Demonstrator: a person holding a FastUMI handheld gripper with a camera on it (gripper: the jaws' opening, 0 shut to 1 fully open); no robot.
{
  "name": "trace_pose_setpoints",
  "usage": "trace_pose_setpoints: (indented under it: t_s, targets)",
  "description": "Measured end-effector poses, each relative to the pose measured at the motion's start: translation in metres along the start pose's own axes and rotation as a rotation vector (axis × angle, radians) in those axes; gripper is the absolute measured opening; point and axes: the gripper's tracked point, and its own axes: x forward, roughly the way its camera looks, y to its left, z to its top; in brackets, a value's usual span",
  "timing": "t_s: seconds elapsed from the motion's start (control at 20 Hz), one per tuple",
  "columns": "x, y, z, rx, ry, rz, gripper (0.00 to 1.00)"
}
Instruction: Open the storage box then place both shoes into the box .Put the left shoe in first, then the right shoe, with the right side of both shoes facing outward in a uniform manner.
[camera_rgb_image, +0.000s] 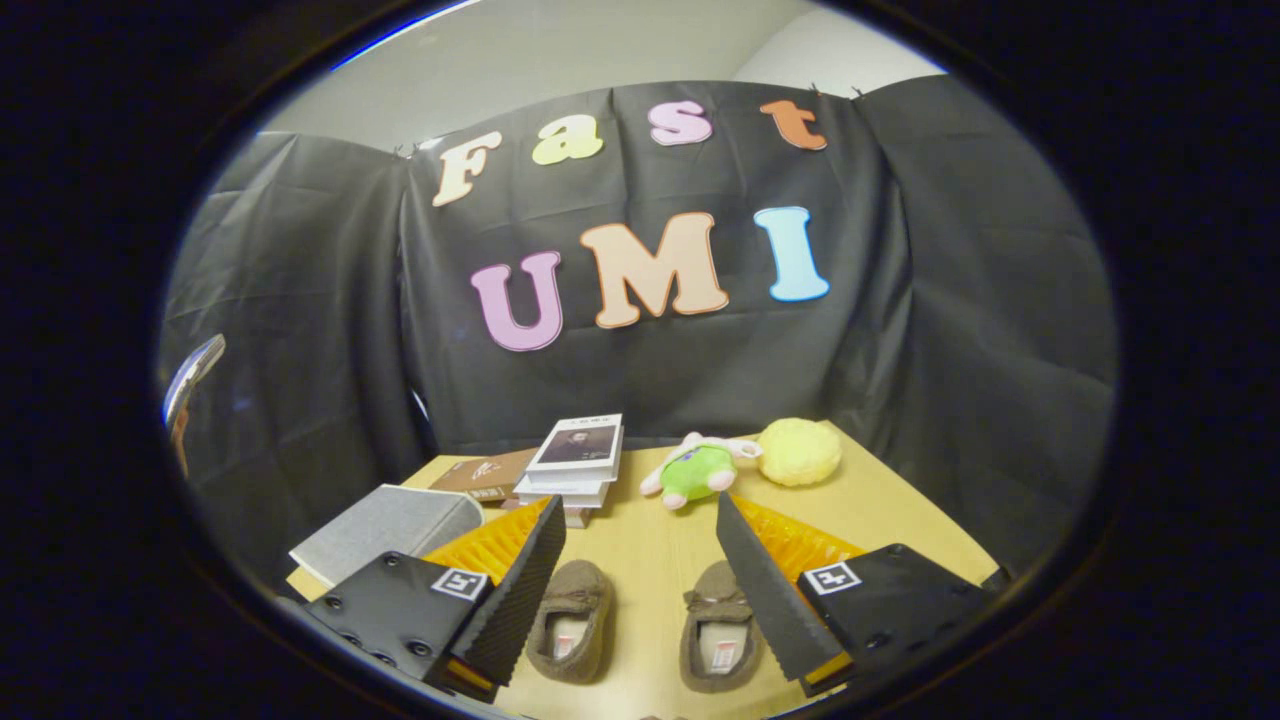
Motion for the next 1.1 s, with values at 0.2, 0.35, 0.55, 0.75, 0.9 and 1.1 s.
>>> trace_pose_setpoints:
  t_s: [0.2, 0.35, 0.55, 0.75, 0.9, 1.1]
  targets:
    - [0.0, 0.006, -0.001, -0.005, 0.009, 0.035, 0.99]
    - [-0.003, 0.01, -0.001, -0.001, 0.013, 0.074, 0.99]
    - [-0.003, 0.014, -0.009, 0.007, 0.042, 0.123, 0.99]
    - [-0.006, 0.031, -0.018, 0.052, 0.084, 0.176, 0.99]
    - [-0.005, 0.059, -0.038, 0.168, 0.174, 0.234, 0.99]
    - [0.003, 0.096, -0.073, 0.344, 0.318, 0.263, 1.0]
